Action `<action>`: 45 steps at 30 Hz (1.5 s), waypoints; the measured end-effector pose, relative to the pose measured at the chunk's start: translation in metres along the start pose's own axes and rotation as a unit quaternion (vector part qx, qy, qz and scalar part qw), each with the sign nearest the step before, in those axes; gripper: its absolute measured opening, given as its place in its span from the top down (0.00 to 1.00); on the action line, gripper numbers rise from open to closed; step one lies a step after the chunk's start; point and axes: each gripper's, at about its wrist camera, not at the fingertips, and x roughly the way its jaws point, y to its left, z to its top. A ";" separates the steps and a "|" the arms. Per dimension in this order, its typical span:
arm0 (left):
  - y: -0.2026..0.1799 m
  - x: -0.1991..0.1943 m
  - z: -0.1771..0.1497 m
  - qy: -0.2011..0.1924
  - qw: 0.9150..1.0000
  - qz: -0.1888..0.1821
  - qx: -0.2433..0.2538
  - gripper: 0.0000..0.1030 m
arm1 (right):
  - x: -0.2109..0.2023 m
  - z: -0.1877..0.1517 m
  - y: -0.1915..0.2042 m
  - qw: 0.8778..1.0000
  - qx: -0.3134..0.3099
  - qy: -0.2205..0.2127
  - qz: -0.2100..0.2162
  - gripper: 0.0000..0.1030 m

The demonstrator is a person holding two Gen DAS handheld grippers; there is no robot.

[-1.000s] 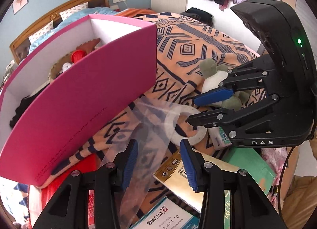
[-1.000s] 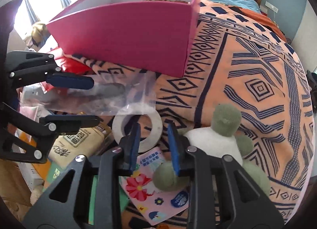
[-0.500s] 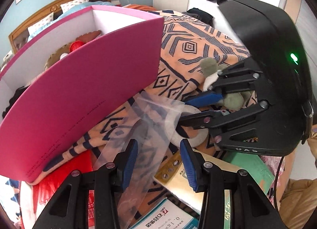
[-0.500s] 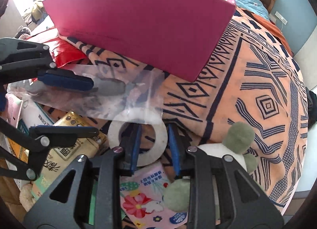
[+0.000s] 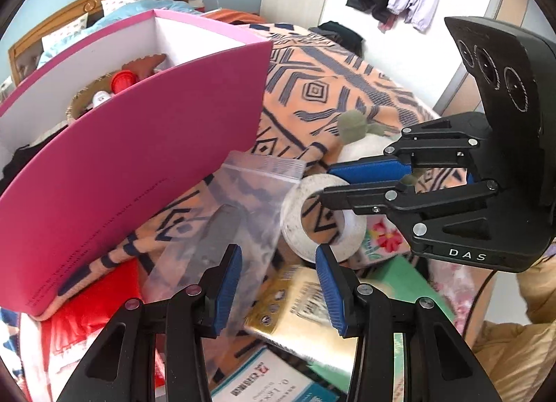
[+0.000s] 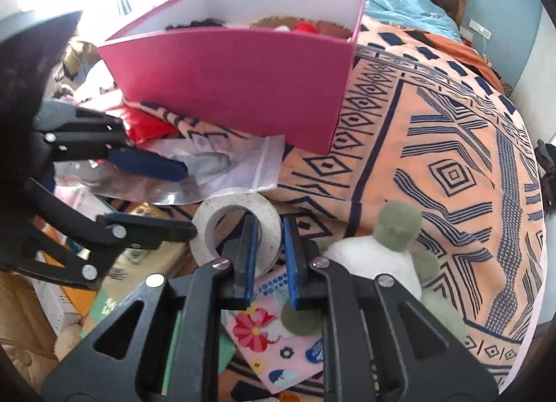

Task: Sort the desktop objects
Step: 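Move the right tool to the white tape roll, close and lift, then carry the white tape roll with the right tool over the pink box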

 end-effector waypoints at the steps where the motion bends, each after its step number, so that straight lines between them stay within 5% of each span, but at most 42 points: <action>1: 0.000 0.001 0.001 -0.001 1.000 -0.002 -0.001 0.56 | -0.004 0.000 -0.001 1.000 0.001 -0.006 -0.005 0.84; 16: -0.008 -0.018 0.012 -0.034 0.998 -0.038 -0.028 0.57 | -0.042 0.001 -0.001 0.997 0.028 -0.070 -0.011 0.84; 27: 0.015 -0.038 0.013 -0.062 0.995 -0.025 -0.074 0.77 | -0.043 0.016 0.014 0.994 0.021 -0.107 0.011 0.84; 45: 0.034 -0.068 0.032 -0.100 0.991 0.006 -0.086 0.78 | -0.053 0.047 0.020 0.988 0.012 -0.149 0.028 0.84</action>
